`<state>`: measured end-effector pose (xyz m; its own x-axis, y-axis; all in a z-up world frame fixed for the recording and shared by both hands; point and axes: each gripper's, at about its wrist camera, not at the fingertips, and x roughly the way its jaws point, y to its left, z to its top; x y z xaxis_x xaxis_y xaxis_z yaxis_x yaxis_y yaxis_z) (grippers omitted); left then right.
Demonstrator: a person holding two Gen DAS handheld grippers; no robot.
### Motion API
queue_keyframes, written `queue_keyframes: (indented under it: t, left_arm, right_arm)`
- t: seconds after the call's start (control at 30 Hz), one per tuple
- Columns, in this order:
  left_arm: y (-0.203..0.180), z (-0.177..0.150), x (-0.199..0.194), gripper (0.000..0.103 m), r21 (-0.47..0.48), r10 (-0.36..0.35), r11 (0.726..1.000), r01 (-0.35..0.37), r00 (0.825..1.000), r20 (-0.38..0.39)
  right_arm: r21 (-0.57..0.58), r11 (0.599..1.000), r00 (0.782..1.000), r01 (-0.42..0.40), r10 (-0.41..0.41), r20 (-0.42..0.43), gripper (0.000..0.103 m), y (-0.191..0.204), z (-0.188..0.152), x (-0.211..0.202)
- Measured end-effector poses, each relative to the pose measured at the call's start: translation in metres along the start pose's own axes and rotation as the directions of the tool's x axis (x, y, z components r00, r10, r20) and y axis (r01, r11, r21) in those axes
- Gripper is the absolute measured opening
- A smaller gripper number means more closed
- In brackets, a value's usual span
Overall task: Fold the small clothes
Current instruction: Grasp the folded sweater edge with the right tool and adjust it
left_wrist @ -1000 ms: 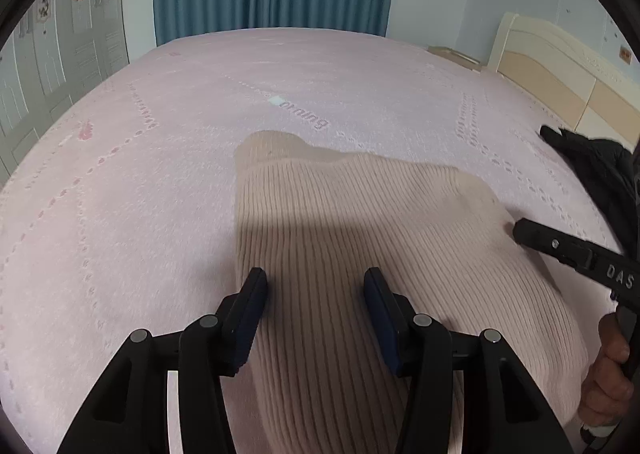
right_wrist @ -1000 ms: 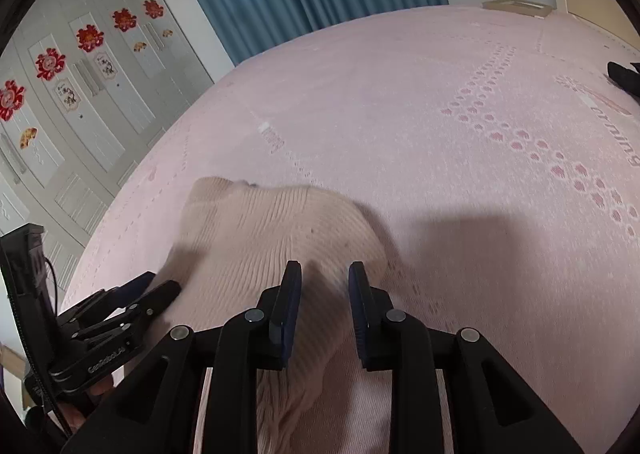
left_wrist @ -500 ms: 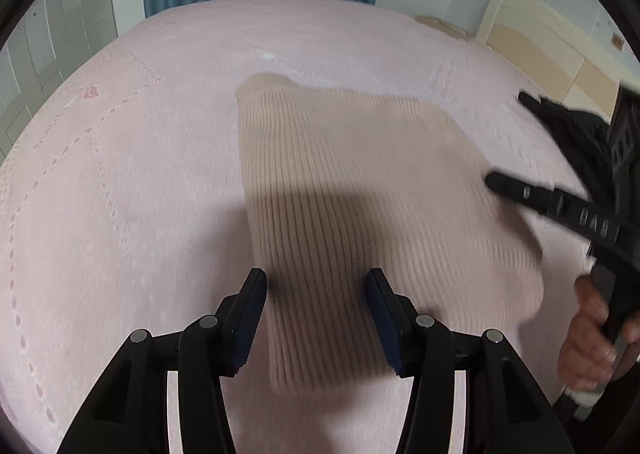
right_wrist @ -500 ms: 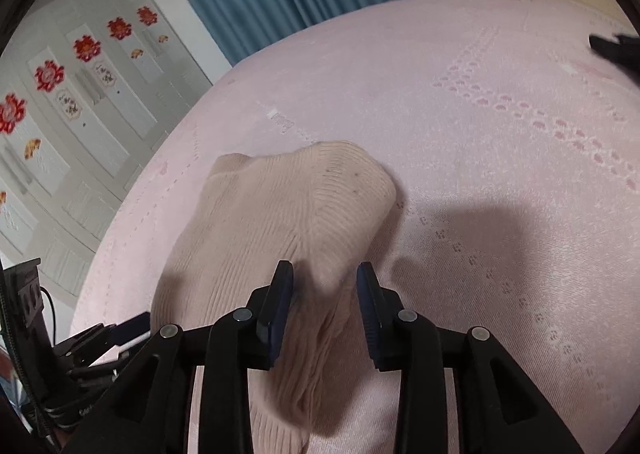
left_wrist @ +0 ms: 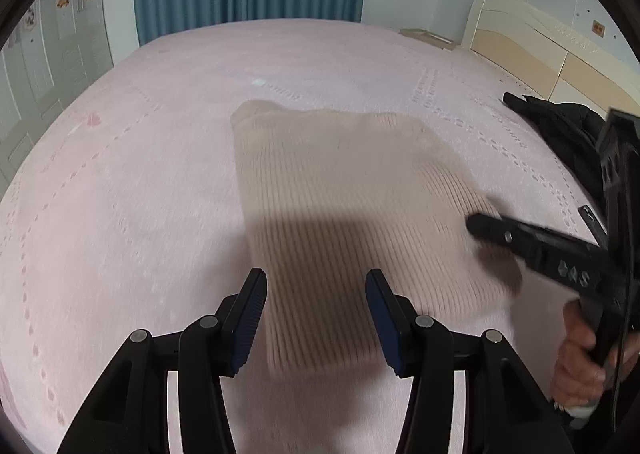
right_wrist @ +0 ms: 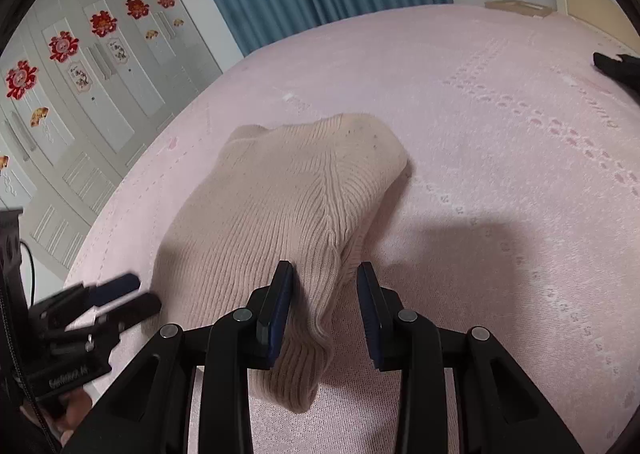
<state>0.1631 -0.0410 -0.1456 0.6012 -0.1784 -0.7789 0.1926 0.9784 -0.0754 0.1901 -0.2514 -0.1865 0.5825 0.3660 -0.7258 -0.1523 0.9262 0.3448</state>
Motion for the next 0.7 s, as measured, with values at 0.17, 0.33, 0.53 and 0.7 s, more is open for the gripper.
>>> queue_keyframes:
  t: [0.17,0.33,0.53,0.7]
  left_arm:
    - [0.007,0.030,0.026,0.049,-0.041,-0.021,0.999,0.022,0.999,0.028]
    - [0.009,0.038,0.054,0.049,-0.015,0.012,1.000,-0.012,0.999,0.036]
    - [0.014,0.030,0.062,0.054,-0.031,-0.003,1.000,0.005,0.998,0.063]
    - [0.014,0.027,0.064,0.058,-0.036,-0.009,0.999,0.012,0.997,0.081]
  right_arm:
    - [0.059,0.995,0.992,-0.083,0.077,0.101,0.033,-0.004,0.011,-0.014]
    - [0.003,0.995,0.986,-0.099,0.098,0.135,0.033,0.004,0.024,-0.012]
    - [-0.022,0.996,0.996,0.092,-0.092,-0.004,0.029,0.003,0.029,0.038]
    - [-0.032,0.993,0.994,0.113,-0.113,0.005,0.029,0.007,0.031,0.039]
